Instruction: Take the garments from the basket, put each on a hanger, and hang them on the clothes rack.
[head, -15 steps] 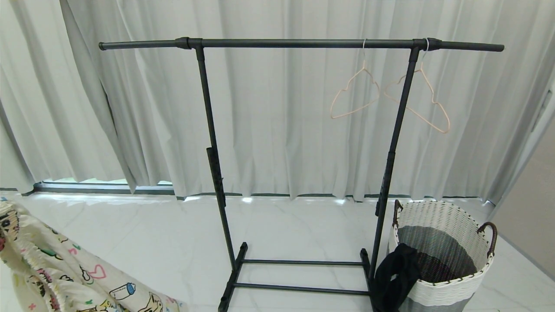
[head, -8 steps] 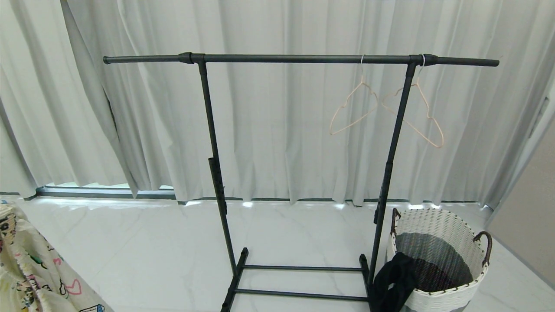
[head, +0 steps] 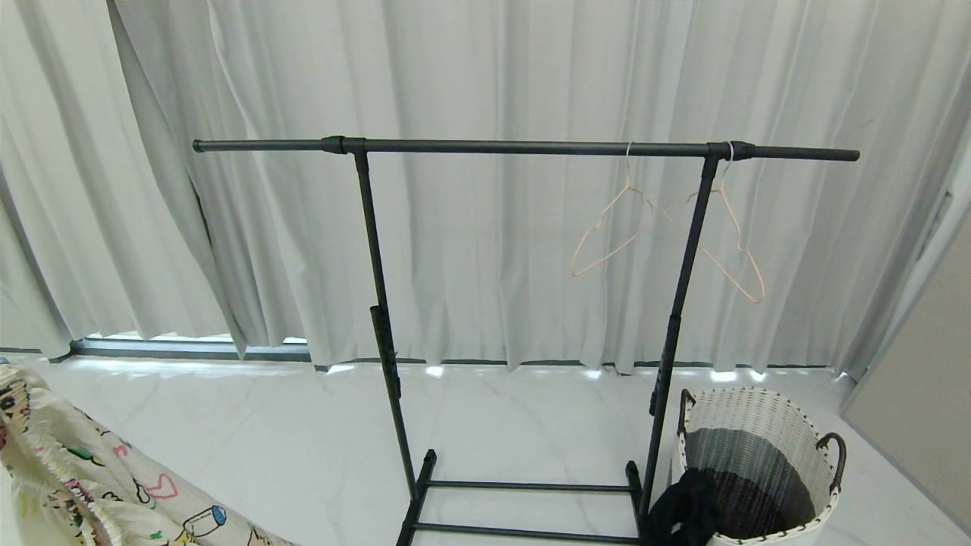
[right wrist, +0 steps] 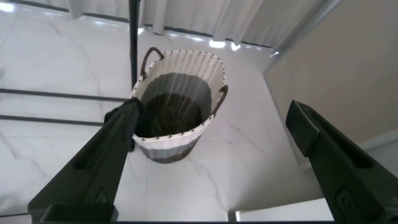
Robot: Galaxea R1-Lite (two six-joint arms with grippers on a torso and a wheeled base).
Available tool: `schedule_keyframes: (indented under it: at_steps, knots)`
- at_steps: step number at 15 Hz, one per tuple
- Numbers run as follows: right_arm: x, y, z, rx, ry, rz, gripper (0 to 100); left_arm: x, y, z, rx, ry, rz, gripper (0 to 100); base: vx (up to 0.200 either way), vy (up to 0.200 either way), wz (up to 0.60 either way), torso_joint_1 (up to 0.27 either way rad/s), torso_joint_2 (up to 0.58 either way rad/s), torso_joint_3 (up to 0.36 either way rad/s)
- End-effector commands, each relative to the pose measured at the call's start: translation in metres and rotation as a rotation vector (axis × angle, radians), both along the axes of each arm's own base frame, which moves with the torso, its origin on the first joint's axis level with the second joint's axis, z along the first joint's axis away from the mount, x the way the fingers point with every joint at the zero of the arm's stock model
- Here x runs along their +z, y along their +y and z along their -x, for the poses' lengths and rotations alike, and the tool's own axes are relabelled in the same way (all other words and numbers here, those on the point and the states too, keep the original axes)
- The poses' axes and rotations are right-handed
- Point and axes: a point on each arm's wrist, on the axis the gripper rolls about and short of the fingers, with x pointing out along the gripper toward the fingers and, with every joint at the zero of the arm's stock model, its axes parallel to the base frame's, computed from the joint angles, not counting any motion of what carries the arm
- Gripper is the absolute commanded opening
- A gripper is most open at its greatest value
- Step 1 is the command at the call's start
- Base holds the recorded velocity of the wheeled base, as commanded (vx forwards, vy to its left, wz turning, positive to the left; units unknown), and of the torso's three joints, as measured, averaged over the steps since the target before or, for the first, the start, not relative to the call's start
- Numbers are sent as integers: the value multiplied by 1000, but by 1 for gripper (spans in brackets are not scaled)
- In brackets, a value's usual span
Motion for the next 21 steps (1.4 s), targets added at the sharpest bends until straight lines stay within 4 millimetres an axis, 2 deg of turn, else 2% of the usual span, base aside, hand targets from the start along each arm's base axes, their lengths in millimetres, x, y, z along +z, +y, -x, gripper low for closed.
schedule_keyframes:
  at_steps: [1, 12, 16, 21]
  knots:
    - [-2, -1, -7, -2, 24, -2, 100, -1, 1, 1, 1, 1, -1, 0, 0, 0, 0, 232, -505, -286]
    - [-3, -1, -13, 8, 13, -1, 100, -13, 3, 5, 6, 23, -14, 0, 0, 0, 0, 249, -543, -301]
    - [-10, -1, -16, 42, -17, 18, 100, -13, 5, 5, 25, 22, -12, 0, 0, 0, 0, 180, -386, -202]
    - [-11, -1, -16, 49, -27, 33, 100, -12, 5, 5, 27, 17, -11, 0, 0, -200, 0, 17, -19, -16]
